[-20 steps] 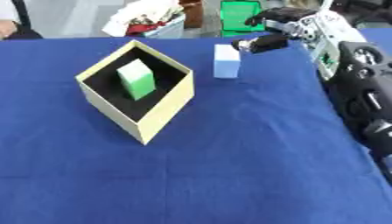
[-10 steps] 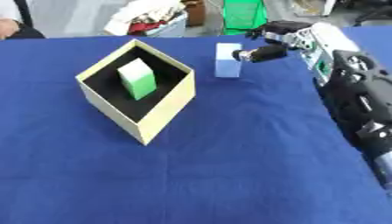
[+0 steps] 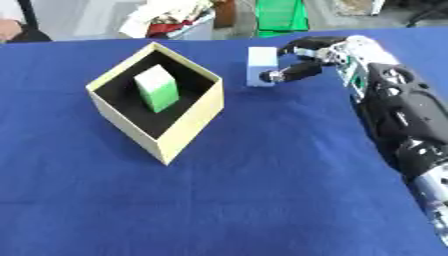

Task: Pick up objects on the table and place them in the box.

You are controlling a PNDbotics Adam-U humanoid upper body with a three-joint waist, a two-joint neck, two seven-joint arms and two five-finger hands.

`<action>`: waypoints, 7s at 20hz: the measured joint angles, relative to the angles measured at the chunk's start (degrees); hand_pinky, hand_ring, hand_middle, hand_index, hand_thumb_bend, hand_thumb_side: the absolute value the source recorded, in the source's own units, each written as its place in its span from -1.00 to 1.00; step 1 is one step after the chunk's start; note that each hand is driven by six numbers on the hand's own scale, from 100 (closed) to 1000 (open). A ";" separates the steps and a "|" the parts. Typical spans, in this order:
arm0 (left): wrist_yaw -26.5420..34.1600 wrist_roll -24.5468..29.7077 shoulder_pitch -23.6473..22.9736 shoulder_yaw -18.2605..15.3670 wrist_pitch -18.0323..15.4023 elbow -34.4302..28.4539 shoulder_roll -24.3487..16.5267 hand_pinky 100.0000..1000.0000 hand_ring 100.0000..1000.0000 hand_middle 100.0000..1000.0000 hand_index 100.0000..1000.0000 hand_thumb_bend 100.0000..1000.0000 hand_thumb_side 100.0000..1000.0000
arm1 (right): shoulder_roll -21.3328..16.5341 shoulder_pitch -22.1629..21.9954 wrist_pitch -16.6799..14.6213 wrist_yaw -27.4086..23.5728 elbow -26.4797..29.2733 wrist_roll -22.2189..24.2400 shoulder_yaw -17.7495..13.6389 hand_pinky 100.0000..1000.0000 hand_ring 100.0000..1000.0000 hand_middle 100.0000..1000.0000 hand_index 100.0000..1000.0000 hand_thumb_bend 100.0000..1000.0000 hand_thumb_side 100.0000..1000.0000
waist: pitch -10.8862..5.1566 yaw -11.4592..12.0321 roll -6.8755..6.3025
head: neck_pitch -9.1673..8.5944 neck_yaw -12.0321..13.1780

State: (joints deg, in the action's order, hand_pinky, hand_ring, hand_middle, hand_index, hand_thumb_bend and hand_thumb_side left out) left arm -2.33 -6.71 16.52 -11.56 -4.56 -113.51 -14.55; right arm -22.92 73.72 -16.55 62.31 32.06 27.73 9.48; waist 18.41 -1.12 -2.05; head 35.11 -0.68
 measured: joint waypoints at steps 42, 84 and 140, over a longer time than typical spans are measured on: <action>0.00 2.15 0.20 0.02 -0.11 0.00 0.48 0.36 0.16 0.26 0.38 -0.91 0.76 | 3.07 5.70 5.77 11.21 -2.15 5.09 -4.39 0.99 1.00 1.00 1.00 -0.38 0.41 | 1.70 1.43 -0.23 | -1.46 -1.21; 0.03 4.15 0.29 0.03 0.32 0.00 0.50 0.36 0.18 0.28 0.38 -0.91 0.74 | 2.76 5.90 4.37 3.26 9.44 4.64 -4.81 0.78 0.81 0.39 0.46 -1.00 -0.01 | 0.03 0.75 0.09 | 0.53 -1.94; 0.60 4.04 1.32 0.05 0.58 0.00 0.49 0.35 0.19 0.29 0.38 -0.90 0.73 | 9.02 2.87 -2.27 -5.32 15.72 14.75 7.44 0.97 1.00 0.96 1.00 -0.14 1.00 | -1.10 1.89 1.79 | 2.59 -2.74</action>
State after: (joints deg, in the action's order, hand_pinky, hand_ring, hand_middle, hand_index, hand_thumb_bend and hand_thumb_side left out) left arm -1.73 -2.66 17.84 -11.51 -3.99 -113.51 -14.06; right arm -13.91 76.59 -18.82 56.99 47.78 42.47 16.92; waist 17.31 0.77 -0.26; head 37.70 -3.42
